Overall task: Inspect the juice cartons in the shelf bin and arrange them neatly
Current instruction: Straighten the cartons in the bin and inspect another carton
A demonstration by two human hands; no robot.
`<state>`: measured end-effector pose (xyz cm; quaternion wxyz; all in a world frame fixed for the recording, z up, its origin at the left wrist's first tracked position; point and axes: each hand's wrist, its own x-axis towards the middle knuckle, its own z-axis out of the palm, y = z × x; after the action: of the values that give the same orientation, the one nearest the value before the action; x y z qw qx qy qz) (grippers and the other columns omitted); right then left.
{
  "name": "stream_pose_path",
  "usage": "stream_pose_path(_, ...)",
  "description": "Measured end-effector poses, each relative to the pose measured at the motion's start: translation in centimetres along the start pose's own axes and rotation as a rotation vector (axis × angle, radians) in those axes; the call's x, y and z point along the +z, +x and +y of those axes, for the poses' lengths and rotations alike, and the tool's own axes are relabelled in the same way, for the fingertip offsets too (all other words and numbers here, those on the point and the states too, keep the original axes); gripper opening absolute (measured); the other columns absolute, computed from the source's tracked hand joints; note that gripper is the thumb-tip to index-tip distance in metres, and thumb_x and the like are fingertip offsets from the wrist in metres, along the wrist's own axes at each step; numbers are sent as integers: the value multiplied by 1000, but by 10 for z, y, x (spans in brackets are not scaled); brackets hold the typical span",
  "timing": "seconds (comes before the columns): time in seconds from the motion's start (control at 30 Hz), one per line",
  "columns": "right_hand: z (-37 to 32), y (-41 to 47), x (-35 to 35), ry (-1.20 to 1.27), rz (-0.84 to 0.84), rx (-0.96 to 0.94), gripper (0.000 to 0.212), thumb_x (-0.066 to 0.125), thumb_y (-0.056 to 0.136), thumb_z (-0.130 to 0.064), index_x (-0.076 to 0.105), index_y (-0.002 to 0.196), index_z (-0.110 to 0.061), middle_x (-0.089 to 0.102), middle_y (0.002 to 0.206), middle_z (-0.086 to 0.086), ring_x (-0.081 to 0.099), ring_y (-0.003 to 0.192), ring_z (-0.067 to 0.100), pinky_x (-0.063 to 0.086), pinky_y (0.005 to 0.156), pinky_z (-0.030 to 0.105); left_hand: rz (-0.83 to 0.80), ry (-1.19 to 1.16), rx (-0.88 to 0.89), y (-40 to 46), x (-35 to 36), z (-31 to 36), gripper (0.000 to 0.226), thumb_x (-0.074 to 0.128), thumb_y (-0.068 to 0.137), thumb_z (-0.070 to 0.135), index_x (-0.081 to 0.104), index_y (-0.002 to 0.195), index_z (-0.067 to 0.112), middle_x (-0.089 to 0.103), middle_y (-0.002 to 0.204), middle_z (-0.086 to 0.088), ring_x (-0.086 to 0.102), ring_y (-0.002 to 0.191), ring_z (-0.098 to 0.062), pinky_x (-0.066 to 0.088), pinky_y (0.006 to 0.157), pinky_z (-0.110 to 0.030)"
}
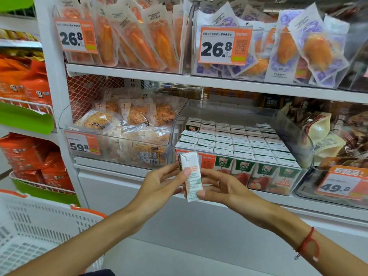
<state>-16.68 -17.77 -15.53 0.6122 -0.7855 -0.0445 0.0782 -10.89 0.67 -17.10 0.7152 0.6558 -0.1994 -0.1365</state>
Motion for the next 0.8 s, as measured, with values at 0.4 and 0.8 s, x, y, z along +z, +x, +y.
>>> stream_pose_path(0.4, 15, 3, 19, -410, 493, -153, 71, 86, 65, -42, 49, 125, -36, 60, 99, -19, 55, 88, -7, 48, 72, 9, 95, 78, 77, 0, 8, -2, 18, 73, 80, 33, 69, 93, 44, 73, 88, 25, 72, 81, 0, 52, 61, -9)
stream_pose_path(0.8, 0, 0, -10, -238, 265, -118, 33, 69, 84, -34, 60, 115, -32, 68, 102, -11, 65, 93, 1, 55, 84, 21, -105, -24, -116, 3, -3, 7, 31, 60, 95, 15, 63, 125, 18, 74, 113, 2, 71, 101, -14, 57, 81, -20)
